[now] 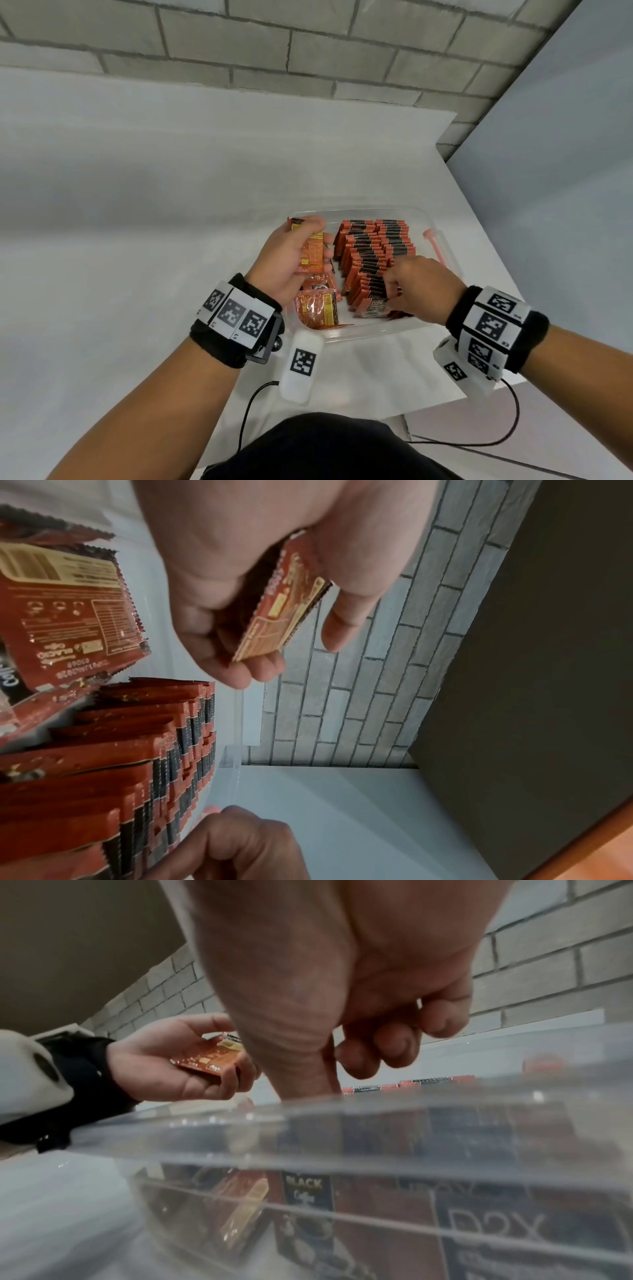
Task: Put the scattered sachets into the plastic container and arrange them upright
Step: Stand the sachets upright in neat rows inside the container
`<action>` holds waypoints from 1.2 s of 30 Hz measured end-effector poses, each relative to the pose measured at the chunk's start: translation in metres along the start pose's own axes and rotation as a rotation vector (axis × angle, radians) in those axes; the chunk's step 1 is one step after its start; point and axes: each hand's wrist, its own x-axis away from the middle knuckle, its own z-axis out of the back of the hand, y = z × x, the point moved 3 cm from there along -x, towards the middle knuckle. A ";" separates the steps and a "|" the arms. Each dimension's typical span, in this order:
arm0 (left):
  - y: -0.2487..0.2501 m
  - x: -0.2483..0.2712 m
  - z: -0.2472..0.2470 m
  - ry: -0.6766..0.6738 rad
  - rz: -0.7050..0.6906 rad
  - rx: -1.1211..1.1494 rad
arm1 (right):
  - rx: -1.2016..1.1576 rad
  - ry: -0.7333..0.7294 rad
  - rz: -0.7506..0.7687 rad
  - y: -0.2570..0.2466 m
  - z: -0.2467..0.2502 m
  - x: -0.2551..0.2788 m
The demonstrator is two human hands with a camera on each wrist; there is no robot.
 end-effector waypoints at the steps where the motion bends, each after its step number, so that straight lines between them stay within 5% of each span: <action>1: 0.000 0.000 0.000 0.003 0.004 -0.001 | 0.039 -0.005 0.006 -0.001 -0.001 -0.001; 17: -0.002 0.000 -0.001 0.013 0.012 -0.013 | 0.031 0.020 0.003 0.003 0.002 -0.001; 25: 0.000 0.006 -0.006 -0.009 0.061 -0.136 | -0.525 0.252 -0.034 0.018 0.041 0.004; 32: 0.005 0.008 -0.034 -0.107 -0.066 -0.363 | -0.941 0.151 0.031 0.003 0.055 -0.001; 36: 0.008 0.010 -0.039 -0.055 -0.067 -0.370 | -1.002 0.249 0.031 0.005 0.060 0.001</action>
